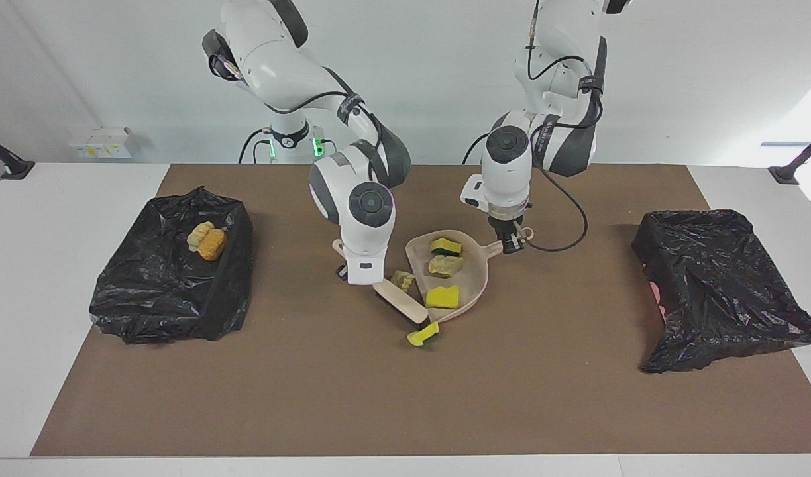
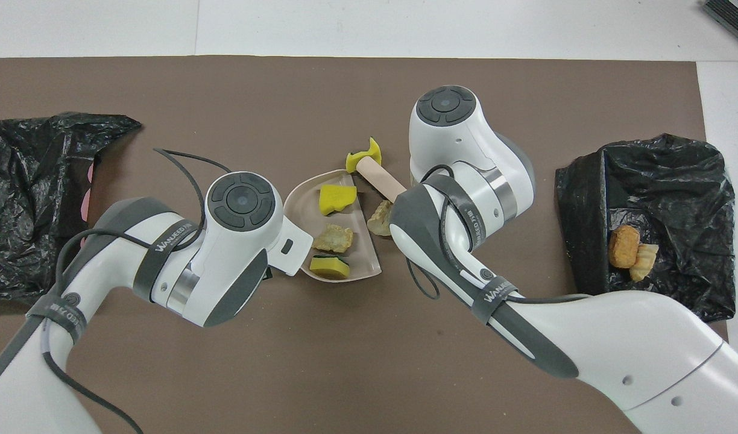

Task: Sweep and dump trash in bin
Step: 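Brush the last scraps into the dustpan with the right gripper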

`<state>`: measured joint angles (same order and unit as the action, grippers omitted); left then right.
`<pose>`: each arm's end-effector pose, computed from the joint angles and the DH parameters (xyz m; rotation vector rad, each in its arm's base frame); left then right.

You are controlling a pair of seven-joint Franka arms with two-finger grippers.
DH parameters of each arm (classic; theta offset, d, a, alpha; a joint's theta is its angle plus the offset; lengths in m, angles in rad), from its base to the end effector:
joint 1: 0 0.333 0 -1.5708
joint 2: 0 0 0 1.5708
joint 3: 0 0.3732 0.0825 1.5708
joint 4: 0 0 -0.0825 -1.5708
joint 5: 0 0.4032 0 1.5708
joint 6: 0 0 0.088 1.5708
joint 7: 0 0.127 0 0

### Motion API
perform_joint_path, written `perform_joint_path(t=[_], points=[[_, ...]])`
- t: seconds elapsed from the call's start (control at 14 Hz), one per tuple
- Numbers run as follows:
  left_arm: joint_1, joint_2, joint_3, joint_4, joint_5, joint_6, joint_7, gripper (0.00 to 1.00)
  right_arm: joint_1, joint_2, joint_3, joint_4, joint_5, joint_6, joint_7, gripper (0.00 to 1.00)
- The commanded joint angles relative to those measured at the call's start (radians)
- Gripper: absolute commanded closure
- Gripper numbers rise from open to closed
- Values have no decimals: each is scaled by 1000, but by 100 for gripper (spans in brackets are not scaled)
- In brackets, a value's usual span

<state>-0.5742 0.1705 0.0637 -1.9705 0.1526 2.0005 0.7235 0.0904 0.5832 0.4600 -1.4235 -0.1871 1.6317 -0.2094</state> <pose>0.5273 -0.2831 0.4016 -2.3841 1.8268 0.2333 0.6447 0.2972 0.3829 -2.8554 -1.1636 0.5009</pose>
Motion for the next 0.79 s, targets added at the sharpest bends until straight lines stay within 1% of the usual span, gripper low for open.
perform_joint_path(t=[0.0, 0.14, 0.21, 0.29, 0.36, 0.43, 0.5, 0.71], points=[[25, -26, -2, -33, 15, -8, -55, 100, 5, -58, 6, -45, 60, -16, 67, 100], [28, -29, -2, -33, 15, -6, -38, 100, -21, -83, 6, -37, 66, -26, 70, 100], [30, -29, -2, -34, 15, -3, -32, 100, -27, -89, 5, -29, 84, -24, 71, 100], [30, -29, -2, -34, 15, -5, -32, 100, -32, -88, 3, -23, 75, -21, 71, 100], [31, -29, -2, -36, 15, -3, -32, 100, -32, -83, 2, -22, 61, 5, 59, 100], [37, -29, -2, -37, 15, -3, -32, 100, -37, -79, -1, -20, 37, 63, 39, 100], [37, -29, -2, -37, 15, -3, -32, 100, -41, -69, 0, -20, -18, 109, 12, 100], [51, -29, -2, -48, 13, 39, -38, 100, -29, 2, 0, -2, -206, 233, -10, 100]])
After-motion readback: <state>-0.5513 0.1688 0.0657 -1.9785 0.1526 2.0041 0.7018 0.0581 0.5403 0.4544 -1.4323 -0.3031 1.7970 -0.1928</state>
